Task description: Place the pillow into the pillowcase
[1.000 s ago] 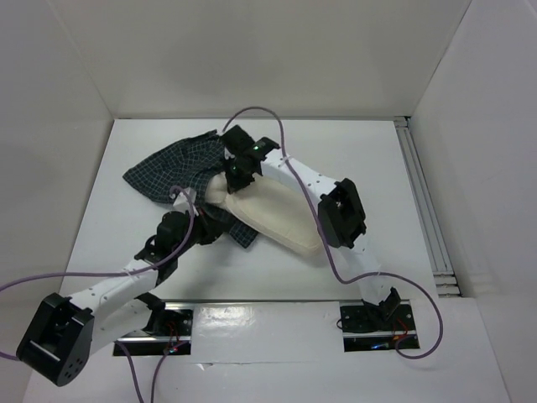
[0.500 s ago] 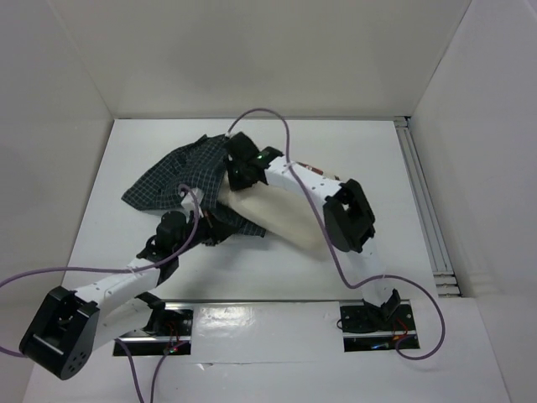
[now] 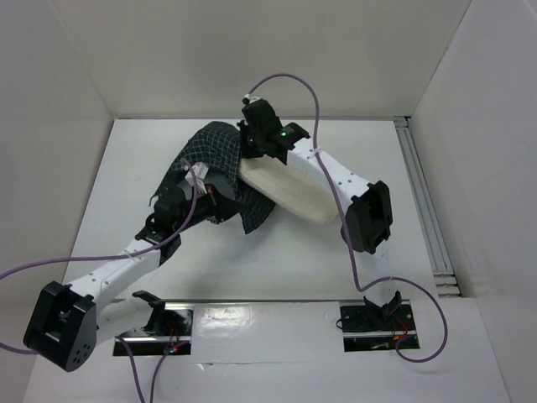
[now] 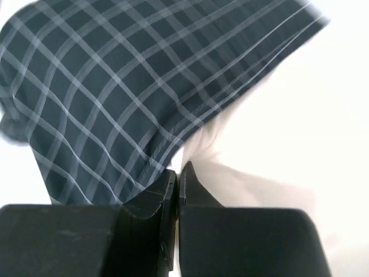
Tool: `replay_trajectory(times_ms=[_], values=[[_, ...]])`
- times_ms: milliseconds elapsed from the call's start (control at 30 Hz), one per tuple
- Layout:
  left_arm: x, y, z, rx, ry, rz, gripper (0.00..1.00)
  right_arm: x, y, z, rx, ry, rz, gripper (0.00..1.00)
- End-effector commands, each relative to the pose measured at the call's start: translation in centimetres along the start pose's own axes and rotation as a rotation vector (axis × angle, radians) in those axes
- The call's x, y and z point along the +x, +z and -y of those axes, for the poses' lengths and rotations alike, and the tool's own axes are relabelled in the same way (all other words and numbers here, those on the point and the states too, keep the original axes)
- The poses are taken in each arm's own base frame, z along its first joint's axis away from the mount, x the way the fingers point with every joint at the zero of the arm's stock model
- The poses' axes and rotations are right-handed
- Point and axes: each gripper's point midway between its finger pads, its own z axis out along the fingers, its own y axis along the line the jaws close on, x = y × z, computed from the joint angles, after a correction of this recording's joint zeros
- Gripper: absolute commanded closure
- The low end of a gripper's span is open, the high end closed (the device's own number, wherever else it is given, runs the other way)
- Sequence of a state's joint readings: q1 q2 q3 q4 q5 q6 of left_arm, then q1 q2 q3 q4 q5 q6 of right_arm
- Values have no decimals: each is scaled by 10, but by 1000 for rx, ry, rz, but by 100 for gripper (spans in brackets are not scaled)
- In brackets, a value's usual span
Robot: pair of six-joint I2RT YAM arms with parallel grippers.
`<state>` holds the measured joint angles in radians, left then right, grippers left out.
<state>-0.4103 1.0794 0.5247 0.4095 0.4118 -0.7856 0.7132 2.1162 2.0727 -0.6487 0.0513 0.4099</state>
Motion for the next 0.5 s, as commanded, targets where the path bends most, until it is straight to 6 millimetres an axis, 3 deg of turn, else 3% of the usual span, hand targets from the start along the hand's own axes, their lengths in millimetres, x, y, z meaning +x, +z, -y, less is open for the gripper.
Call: replay_trajectory(times_ms=[0,33,100,133,200,233,267,300,367,400,433,467], values=[[30,-14,36,202,40,-113,100,-48,-12,-6,21,23,215,100],[36,-18,36,208,28,-124,100,-14,19,2,52,21,134,100],[57,-36,34,194,-5,-171,100,24,47,11,63,29,37,100],[59,-42,32,169,5,-174,100,56,59,12,45,18,-40,100],[67,-61,15,36,-14,-176,100,68,57,11,18,28,-51,100],[62,-66,13,-5,4,-158,100,80,44,11,-12,39,-69,100],[57,-70,11,-48,0,-144,94,78,36,6,-42,41,-59,97],[56,-76,-2,-146,-18,-140,74,79,27,0,-61,35,-60,74],[34,-83,7,-190,13,-107,41,71,-6,-7,-83,31,-35,51],[29,-83,5,-223,18,-104,27,66,-18,-4,-71,32,-11,32],[19,-85,4,-272,22,-104,23,63,-30,-1,-66,33,9,26],[15,-84,3,-291,43,-107,20,60,-55,4,-58,35,36,21]])
